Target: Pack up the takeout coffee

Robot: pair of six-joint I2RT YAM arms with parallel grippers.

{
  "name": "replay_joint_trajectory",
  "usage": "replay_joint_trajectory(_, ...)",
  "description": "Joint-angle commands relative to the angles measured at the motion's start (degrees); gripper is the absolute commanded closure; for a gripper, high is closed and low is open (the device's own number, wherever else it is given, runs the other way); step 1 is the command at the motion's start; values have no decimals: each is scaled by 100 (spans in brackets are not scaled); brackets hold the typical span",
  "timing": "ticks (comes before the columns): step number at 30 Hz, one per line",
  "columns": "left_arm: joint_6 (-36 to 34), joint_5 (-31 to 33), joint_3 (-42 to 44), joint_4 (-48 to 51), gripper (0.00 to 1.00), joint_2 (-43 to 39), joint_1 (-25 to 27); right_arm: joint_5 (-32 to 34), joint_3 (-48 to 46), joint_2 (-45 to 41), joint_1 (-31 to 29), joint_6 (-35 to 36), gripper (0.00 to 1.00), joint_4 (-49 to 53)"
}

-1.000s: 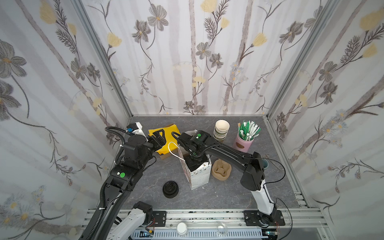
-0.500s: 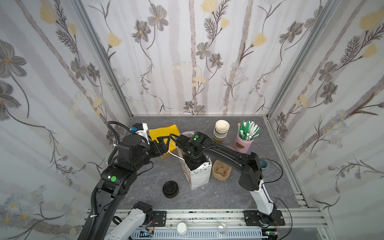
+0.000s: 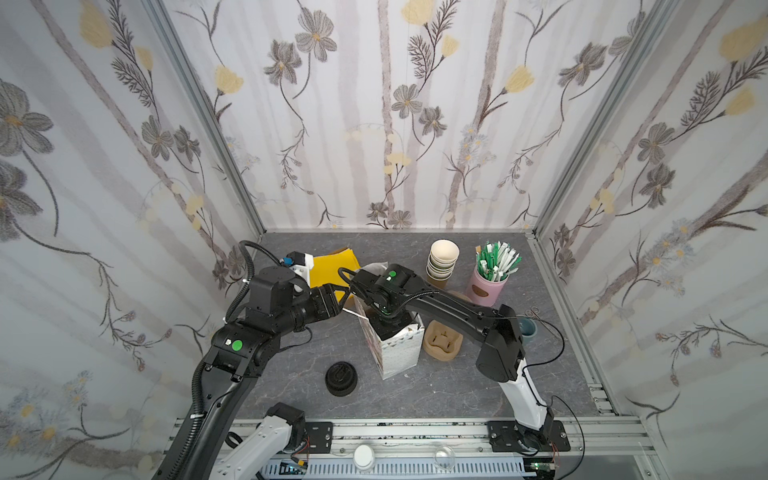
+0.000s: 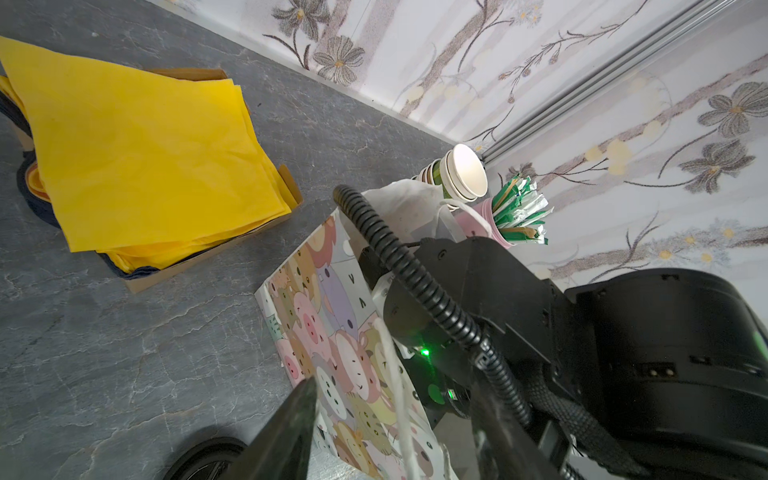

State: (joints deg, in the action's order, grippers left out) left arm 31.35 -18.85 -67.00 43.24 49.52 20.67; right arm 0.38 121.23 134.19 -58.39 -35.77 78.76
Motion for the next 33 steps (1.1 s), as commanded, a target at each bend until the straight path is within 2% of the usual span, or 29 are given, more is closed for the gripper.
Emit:
replay_joint_trajectory(1,-21,-195,38,22,48,46,-8,428,-74,168,3,109,35,-168)
replay_joint_trajectory(12,-75,-156,116,131,75,-15,-3,407,-169,169,-32,117,35,-212)
replay_joint_trajectory(16,-86,-164,144,147,85,-29,-5,410,-163,91,-32,75,30,-203)
replay_joint_trajectory(20,-105,-160,168,158,100,-16,3,439,-160,3,-41,15,24,-196)
replay_joint_trajectory(33,-65,71,290,246,100,-34,0,522,-69,-326,-102,-201,13,-115)
